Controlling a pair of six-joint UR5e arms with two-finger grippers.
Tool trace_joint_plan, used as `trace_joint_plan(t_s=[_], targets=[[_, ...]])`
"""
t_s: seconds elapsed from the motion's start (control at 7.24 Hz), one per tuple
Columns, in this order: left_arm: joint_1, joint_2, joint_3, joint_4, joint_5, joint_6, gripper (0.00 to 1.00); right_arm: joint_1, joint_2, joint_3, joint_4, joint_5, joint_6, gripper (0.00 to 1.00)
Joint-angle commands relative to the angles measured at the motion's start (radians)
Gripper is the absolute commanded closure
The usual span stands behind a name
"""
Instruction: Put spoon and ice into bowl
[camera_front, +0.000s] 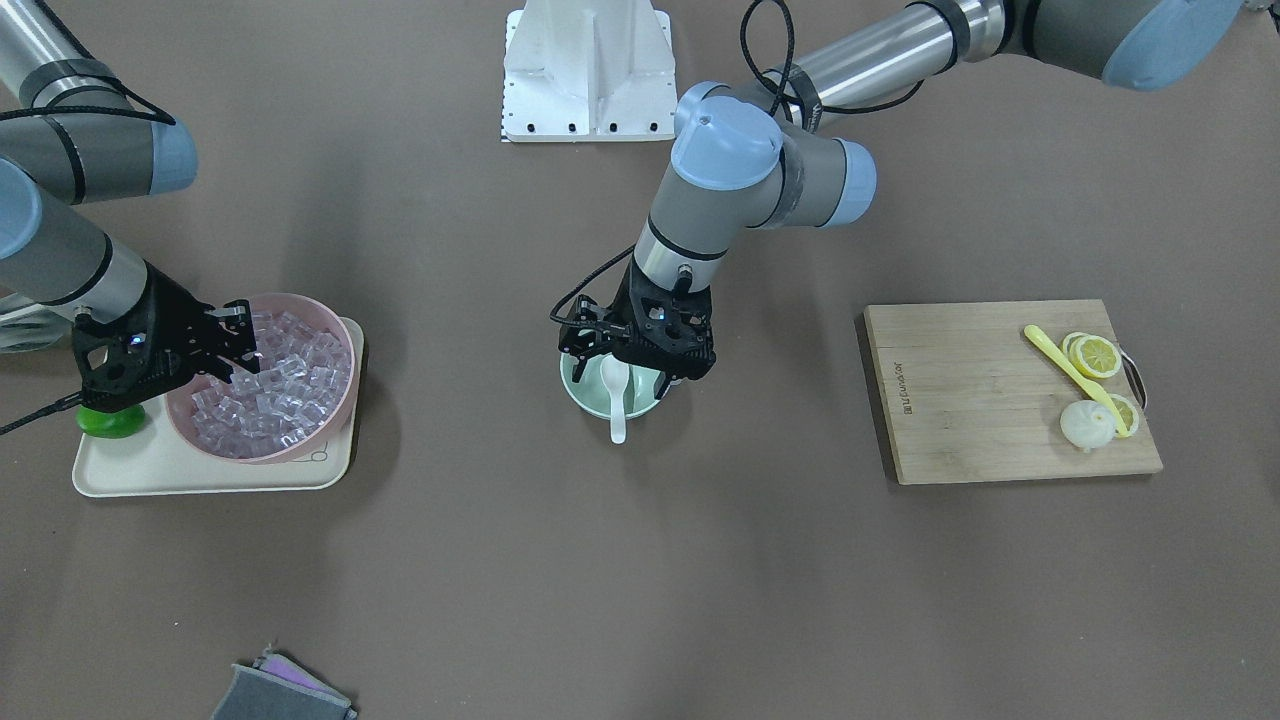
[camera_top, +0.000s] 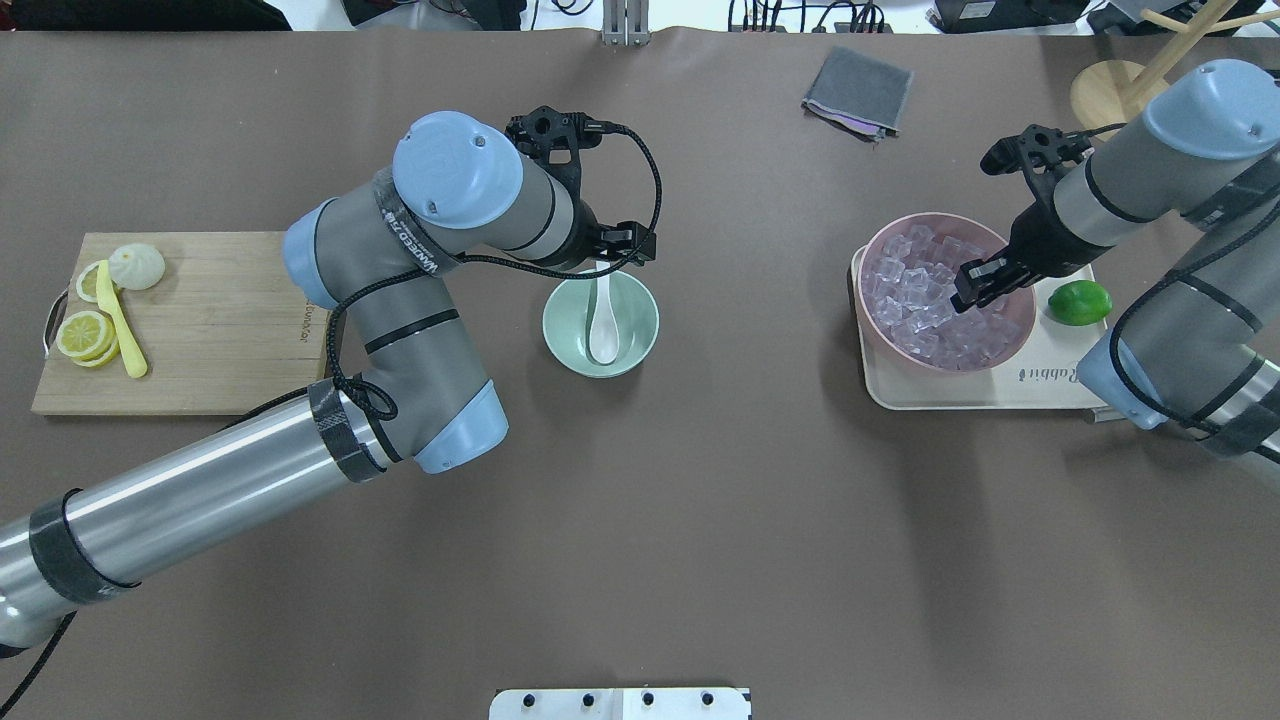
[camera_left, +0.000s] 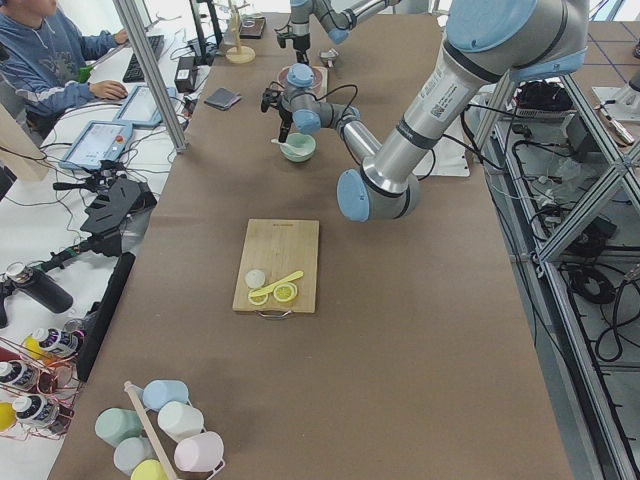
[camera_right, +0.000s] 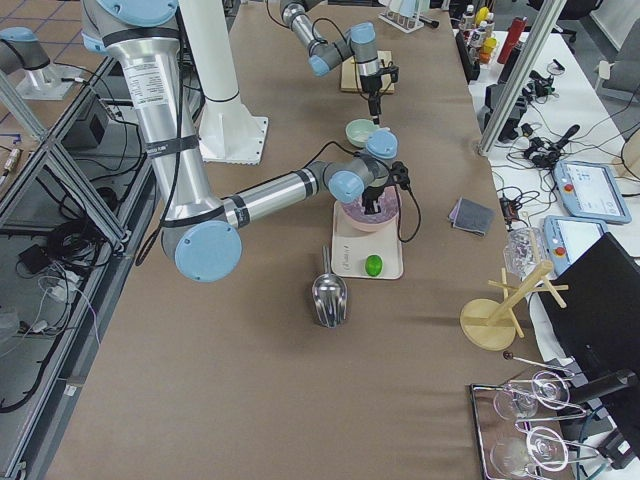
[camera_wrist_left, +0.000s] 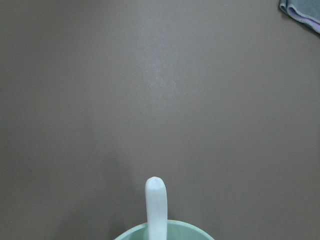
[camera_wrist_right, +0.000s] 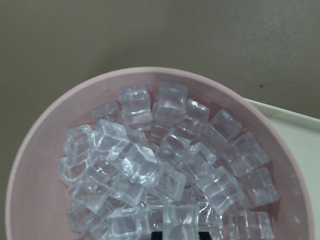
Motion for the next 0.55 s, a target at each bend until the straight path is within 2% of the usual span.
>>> trace_joint_plan(t_s=[0.0, 0.14, 0.28, 0.41], targets=[[-0.009, 0.073, -0.129, 0.003, -0.004, 0.004, 0.03, 0.048, 0.004, 0.059, -0.005, 0.059, 0.015, 1.0], [-0.039, 0.147, -0.237, 0.013, -0.012, 0.009, 0.03, 0.043, 0.053, 0.063, -0.005, 0.056, 0.076, 1.0], [-0.071, 0.242, -0.3, 0.012, -0.082, 0.012, 0.03, -0.013, 0.128, 0.058, -0.004, 0.036, 0.215, 1.0], [-0.14, 0.296, -0.333, 0.012, -0.172, 0.049, 0.02, -0.088, 0.206, 0.052, -0.004, -0.035, 0.359, 1.0]])
